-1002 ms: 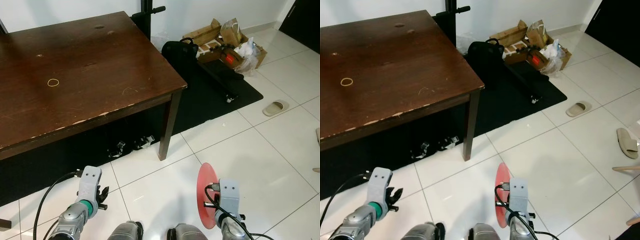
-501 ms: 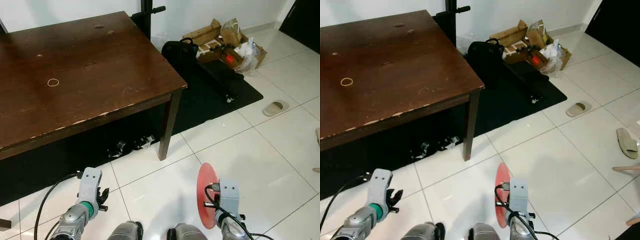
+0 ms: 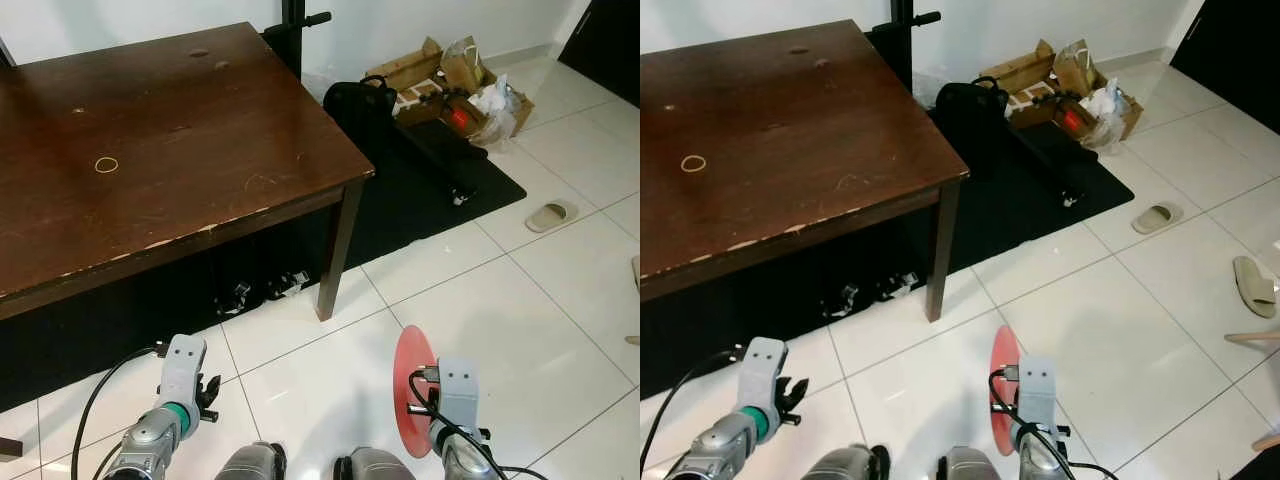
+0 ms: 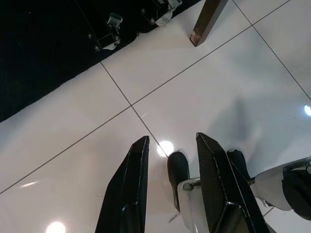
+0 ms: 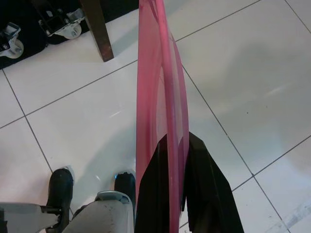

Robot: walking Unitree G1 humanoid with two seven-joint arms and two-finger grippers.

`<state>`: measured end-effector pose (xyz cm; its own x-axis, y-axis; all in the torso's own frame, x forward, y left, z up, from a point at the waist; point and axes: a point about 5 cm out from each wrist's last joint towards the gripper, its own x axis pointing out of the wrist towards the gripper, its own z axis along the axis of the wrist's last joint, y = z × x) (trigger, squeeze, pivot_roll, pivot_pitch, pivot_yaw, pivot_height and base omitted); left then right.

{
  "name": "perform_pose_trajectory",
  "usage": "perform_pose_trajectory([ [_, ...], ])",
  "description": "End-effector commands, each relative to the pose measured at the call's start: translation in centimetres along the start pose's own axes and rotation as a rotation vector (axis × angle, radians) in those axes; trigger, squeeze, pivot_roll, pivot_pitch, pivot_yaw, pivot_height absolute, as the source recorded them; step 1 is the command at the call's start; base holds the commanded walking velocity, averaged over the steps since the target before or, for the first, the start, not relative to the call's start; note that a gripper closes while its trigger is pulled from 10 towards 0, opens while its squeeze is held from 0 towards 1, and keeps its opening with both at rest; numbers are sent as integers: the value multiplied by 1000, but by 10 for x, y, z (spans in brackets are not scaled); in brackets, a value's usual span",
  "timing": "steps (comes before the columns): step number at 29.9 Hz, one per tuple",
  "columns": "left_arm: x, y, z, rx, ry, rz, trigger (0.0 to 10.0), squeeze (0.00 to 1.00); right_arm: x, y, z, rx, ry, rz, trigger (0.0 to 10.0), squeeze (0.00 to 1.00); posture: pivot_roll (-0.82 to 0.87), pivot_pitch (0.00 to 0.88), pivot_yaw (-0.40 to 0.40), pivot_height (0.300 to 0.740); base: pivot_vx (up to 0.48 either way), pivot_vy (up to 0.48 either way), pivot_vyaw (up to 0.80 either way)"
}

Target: Setting the table

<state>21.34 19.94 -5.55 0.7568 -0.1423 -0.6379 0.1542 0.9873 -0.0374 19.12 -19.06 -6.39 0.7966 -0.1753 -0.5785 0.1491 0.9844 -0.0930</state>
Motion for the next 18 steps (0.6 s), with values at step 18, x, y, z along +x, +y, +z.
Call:
perform_pose_trajectory([
  [18, -1, 0, -3, -2, 4, 5, 10000, 0, 0, 0, 0, 0, -2, -3, 10000, 0, -64, 14, 30, 740, 0, 0, 0],
])
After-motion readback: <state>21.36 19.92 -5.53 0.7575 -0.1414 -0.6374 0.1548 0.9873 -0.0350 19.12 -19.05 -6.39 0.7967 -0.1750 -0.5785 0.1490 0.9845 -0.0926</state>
